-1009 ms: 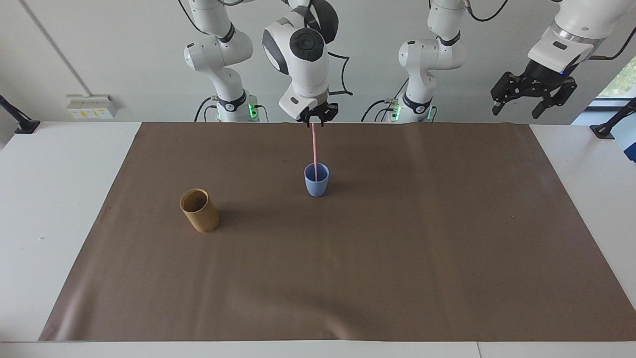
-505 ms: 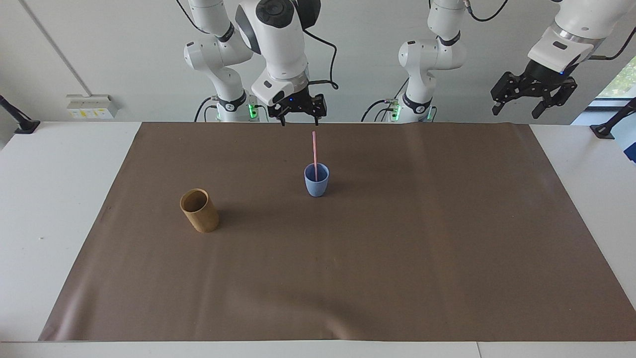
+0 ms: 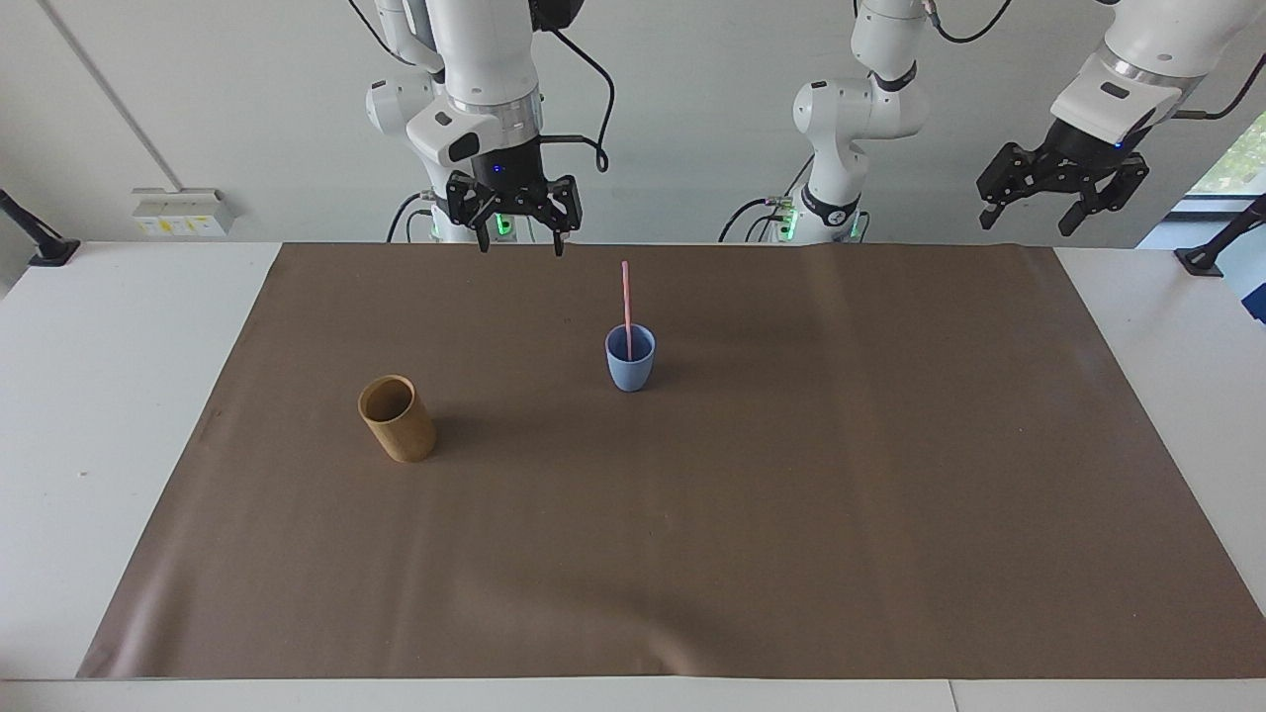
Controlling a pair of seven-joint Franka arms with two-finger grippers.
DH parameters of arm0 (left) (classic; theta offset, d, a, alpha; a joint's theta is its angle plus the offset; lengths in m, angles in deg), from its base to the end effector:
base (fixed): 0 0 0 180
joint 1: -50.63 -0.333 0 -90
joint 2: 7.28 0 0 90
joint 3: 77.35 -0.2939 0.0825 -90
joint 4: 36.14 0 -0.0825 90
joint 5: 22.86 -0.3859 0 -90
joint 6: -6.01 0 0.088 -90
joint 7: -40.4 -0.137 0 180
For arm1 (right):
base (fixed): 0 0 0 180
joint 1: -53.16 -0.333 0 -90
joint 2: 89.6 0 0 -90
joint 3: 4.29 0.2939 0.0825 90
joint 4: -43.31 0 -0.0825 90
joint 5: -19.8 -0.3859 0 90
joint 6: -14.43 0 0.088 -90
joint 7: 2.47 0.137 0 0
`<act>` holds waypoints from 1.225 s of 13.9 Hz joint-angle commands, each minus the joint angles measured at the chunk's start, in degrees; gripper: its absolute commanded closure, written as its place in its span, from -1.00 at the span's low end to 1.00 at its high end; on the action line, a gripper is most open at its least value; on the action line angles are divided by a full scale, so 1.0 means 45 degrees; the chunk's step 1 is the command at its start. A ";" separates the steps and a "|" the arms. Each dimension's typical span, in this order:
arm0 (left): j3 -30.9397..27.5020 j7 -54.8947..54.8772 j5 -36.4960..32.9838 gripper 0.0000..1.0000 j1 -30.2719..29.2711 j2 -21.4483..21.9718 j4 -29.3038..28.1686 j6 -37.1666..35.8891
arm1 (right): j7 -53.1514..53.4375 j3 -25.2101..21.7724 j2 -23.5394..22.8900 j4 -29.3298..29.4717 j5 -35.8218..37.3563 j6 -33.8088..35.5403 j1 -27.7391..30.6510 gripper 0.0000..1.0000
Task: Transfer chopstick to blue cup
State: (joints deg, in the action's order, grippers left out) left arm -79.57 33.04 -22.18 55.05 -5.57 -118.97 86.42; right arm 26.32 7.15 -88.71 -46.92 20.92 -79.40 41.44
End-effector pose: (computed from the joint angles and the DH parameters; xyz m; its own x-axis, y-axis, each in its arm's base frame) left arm 0.5281 -0.0217 0.6322 0.9857 -0.1680 -0.0106 -0.1679 -0.9857 0.0144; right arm 0.5168 0.2191 0.5853 0.9920 -0.0979 0.0792 -0.0968 -0.9952 -0.0177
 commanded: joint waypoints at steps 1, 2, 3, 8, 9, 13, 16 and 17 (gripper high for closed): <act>0.0101 -0.0122 -0.0191 -1.00 -0.0124 0.0187 -0.0167 0.0179 | -0.0167 0.0077 0.0017 0.0733 0.0220 0.0148 0.0260 -1.00; 0.0101 -0.0122 -0.0191 -1.00 -0.0124 0.0187 -0.0186 0.0179 | -0.0167 -0.0117 0.0094 0.0870 0.0220 0.0168 0.0299 -1.00; 0.0101 -0.0122 -0.0191 -1.00 -0.0124 0.0187 -0.0186 0.0179 | -0.0167 -0.0235 0.0288 0.0949 0.0182 0.0168 0.0338 -1.00; 0.0101 -0.0122 -0.0191 -1.00 -0.0124 0.0187 -0.0186 0.0179 | -0.0167 -0.1171 0.1265 0.0950 -0.0034 0.0246 0.0495 -1.00; 0.0101 -0.0122 -0.0191 -1.00 -0.0124 0.0187 -0.0186 0.0179 | -0.0167 -0.1347 0.1383 0.0950 -0.0034 0.0362 0.0495 -1.00; 0.0101 -0.0122 -0.0191 -1.00 -0.0124 0.0187 -0.0167 0.0179 | -0.0477 -0.2518 0.1579 0.0950 0.0161 0.0636 0.0495 -1.00; 0.0101 -0.0122 -0.0191 -1.00 -0.0124 0.0187 -0.0186 0.0179 | -0.3457 -0.3456 0.1580 0.0911 -0.0014 0.1512 0.0495 -1.00; 0.0101 -0.0122 -0.0191 -1.00 -0.0124 0.0187 -0.0167 0.0179 | -0.4531 -0.3516 0.1560 0.0737 -0.0033 0.2019 0.0495 -1.00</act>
State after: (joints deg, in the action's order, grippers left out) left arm -79.57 33.04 -22.18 55.05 -5.57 -118.97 86.42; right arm 13.41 -8.29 -82.06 -42.41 21.06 -73.11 43.07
